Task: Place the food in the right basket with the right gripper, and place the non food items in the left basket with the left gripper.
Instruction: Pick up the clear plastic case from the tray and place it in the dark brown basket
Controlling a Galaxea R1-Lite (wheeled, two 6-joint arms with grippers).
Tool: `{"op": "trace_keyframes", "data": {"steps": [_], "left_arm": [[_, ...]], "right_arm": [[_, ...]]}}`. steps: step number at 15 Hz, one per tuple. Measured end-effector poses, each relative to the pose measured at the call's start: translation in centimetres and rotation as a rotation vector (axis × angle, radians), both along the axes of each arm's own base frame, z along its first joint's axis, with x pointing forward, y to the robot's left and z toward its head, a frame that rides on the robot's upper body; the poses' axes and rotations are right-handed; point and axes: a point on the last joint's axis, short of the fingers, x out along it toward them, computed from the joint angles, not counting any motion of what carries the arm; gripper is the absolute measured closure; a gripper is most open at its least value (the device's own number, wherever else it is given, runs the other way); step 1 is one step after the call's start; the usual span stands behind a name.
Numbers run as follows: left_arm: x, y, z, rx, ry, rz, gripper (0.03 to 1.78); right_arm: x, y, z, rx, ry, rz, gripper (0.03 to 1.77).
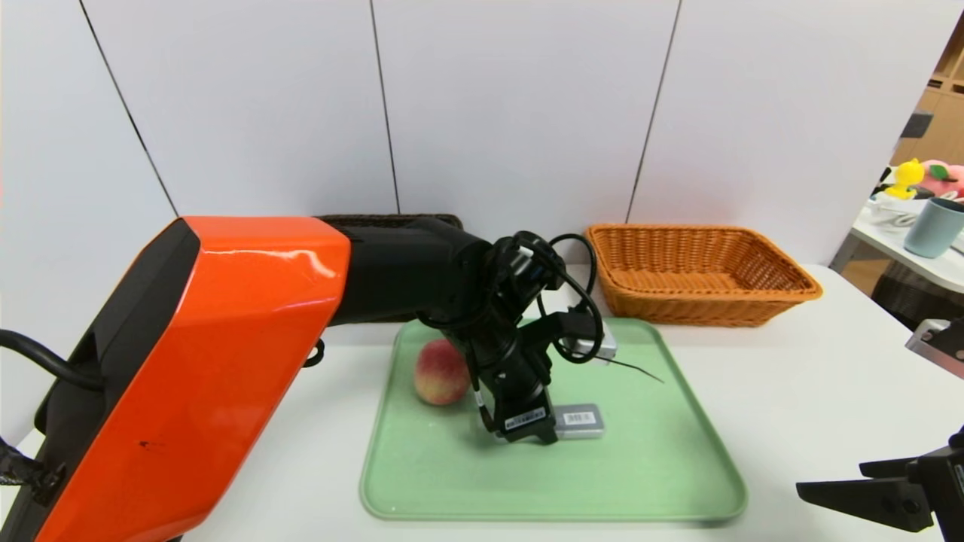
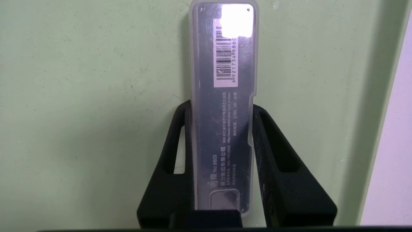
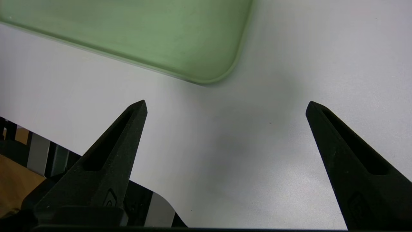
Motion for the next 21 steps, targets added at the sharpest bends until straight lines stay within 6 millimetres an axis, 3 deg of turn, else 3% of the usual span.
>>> {"op": "trace_keyframes", "data": {"steps": [5, 9, 11, 15, 17, 21], "left_arm": [[-0.3, 0.5, 1.6, -0.025, -0.028, 0.005, 1.26], [-1.2, 2.7, 6.6, -0.109, -0.119, 0.025, 1.26], [-1.2, 4.8, 9.4, -0.155, -0.183, 0.063, 1.26], [1.6, 10.0, 12.7, -0.242, -0.337, 0.203, 1.26], [3.2, 12.3, 13.3, -0.254, -0.412, 0.253, 1.26], [6.1, 16.9, 12.8, -0.219, -0.457, 0.362, 1.26]], "right_arm": [[-0.3, 0.0, 0.0, 0.001, -0.007, 0.000, 0.09], [-0.4, 0.0, 0.0, 0.002, -0.009, 0.001, 0.09], [-0.4, 0.0, 0.0, 0.002, -0.008, 0.000, 0.09], [-0.6, 0.0, 0.0, 0.002, -0.010, 0.003, 0.09], [-0.7, 0.0, -0.1, 0.002, -0.011, 0.001, 0.09], [-0.8, -0.1, -0.4, 0.002, 0.000, 0.001, 0.09]]}}
